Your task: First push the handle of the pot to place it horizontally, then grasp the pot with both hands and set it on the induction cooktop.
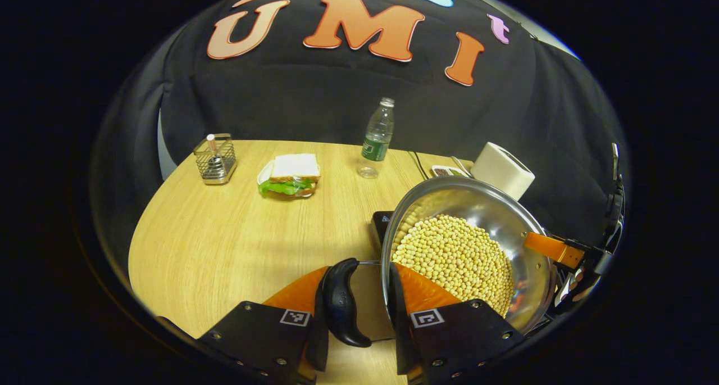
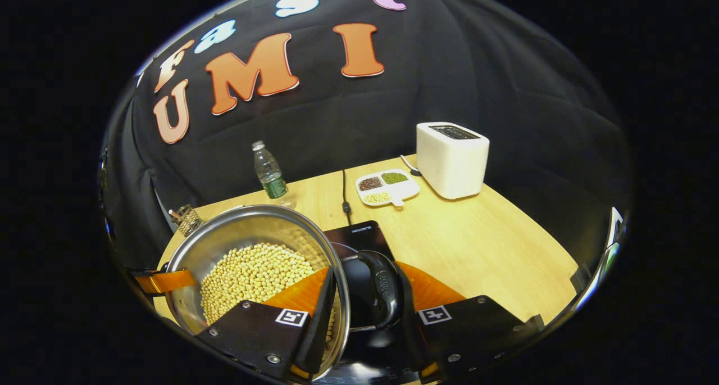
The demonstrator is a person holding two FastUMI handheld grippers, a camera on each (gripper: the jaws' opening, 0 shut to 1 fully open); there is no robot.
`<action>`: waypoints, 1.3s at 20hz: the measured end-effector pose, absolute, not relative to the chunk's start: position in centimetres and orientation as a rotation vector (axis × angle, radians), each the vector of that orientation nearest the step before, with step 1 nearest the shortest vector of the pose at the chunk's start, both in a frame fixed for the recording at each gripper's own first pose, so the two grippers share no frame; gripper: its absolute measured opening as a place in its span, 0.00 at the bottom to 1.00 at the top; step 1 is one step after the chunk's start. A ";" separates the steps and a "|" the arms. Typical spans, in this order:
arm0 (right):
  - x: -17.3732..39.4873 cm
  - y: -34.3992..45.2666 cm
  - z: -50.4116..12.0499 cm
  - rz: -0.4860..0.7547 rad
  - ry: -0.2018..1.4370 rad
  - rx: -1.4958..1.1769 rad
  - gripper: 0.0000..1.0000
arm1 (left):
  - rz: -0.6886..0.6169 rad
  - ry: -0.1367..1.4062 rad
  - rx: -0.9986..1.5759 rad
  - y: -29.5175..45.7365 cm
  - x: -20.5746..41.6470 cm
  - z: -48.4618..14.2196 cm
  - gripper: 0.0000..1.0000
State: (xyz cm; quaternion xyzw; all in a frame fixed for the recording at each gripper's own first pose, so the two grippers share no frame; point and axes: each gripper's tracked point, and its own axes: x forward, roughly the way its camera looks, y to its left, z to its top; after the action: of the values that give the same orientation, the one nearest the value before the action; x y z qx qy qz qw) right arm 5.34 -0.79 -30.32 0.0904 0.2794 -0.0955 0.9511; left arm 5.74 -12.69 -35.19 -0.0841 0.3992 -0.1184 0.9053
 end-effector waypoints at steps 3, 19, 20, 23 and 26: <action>5.4 -2.3 -31.1 -0.205 0.584 0.199 0.57 | -0.251 0.840 -0.163 -14.5 6.3 -36.1 0.49; 6.2 -4.4 -33.1 -0.216 0.597 0.157 0.66 | -0.287 0.876 -0.207 -17.3 7.1 -38.1 0.53; 6.0 -4.4 -33.0 -0.216 0.601 0.164 0.68 | -0.287 0.865 -0.211 -17.4 7.1 -37.7 0.54; 5.8 -5.0 -32.6 -0.236 0.592 0.150 0.90 | -0.211 0.812 -0.152 -14.5 7.1 -36.1 0.83; 5.4 -6.0 -29.8 -0.261 0.536 0.118 0.95 | -0.199 0.762 -0.206 -13.6 6.3 -33.3 0.88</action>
State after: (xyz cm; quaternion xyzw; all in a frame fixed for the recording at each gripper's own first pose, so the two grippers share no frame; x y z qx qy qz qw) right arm 5.39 -6.04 -29.85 0.0582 0.2640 -0.1286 0.9541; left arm 6.30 -13.61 -33.28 -0.1004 0.3705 -0.0967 0.9183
